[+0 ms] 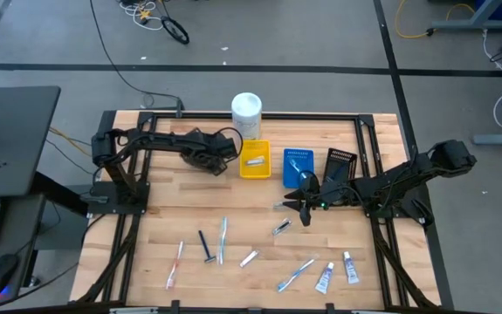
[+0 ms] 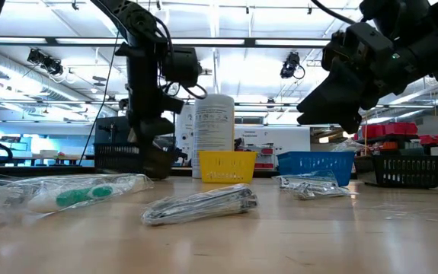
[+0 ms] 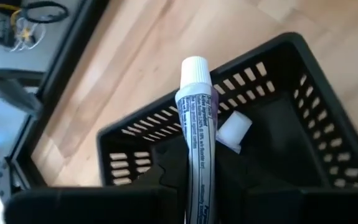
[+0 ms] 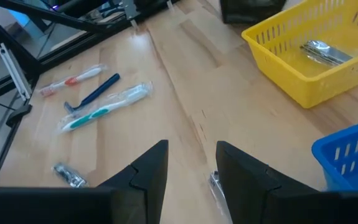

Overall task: Pick & Place Travel size toiletries
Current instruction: Put the white toothpaste into the left black bin, then put the silver nail cutter into the yellow bin

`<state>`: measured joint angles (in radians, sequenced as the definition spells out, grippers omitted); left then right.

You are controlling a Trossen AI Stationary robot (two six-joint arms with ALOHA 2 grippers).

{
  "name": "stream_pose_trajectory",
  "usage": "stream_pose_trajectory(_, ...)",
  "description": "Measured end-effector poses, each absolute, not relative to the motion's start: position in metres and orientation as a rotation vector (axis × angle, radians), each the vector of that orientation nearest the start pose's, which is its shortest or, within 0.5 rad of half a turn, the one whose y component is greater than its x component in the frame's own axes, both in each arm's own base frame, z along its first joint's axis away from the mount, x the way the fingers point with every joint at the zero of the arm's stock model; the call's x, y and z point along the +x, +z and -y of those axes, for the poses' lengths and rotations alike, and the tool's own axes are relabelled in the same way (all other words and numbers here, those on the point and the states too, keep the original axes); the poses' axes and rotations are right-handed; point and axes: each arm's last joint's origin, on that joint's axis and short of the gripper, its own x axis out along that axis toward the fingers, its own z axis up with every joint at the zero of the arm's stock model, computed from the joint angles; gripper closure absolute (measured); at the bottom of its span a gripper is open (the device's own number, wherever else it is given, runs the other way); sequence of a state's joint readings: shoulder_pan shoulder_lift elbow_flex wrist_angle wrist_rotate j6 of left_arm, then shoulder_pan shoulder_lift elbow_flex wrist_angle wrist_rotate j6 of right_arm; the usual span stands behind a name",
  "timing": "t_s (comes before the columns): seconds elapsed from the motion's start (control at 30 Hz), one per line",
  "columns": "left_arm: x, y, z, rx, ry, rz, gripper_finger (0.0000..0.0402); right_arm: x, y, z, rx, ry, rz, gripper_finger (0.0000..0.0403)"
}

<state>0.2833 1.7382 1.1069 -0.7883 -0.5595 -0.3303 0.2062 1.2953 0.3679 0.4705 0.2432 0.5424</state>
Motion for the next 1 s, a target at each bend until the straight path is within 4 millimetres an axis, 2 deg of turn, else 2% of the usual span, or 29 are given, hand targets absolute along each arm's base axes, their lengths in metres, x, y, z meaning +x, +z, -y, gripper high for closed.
stream_pose_trajectory(0.43,0.296,0.177,-0.096,-0.020,0.904,-1.309,0.0255,0.226,0.155,-0.040,0.503,-0.171,-0.421,0.0258)
stream_pose_trajectory(0.67,0.297,0.177,-0.095,-0.010,0.932,-1.286,0.0235,0.225,0.155,-0.046,0.504,-0.150,-0.426,0.0258)
stream_pose_trajectory(0.83,0.301,0.182,-0.081,0.019,0.906,-1.261,0.0241,0.224,0.155,-0.050,0.499,-0.132,-0.430,0.0258)
stream_pose_trajectory(1.0,0.309,0.207,-0.050,-0.005,0.862,-1.125,0.0249,0.223,0.155,-0.051,0.472,-0.119,-0.433,0.0258)
